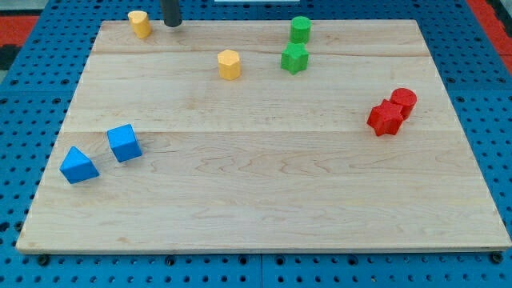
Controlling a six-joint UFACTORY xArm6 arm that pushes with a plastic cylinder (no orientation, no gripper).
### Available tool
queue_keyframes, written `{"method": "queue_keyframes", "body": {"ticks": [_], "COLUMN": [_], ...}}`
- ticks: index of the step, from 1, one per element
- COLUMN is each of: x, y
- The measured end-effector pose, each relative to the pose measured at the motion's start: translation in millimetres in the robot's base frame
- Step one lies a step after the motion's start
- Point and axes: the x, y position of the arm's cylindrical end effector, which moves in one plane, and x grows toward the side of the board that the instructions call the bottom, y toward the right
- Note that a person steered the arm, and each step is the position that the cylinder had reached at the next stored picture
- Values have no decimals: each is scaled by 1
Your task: Slide the yellow hexagon towards yellow heart
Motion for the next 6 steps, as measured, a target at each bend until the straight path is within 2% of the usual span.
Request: {"method": "queue_keyframes", "body": {"ticks": [1, 2, 3, 4, 5, 6], "x": [16, 51, 92, 146, 136, 120], "y": [56, 136, 184, 166, 107, 82]}}
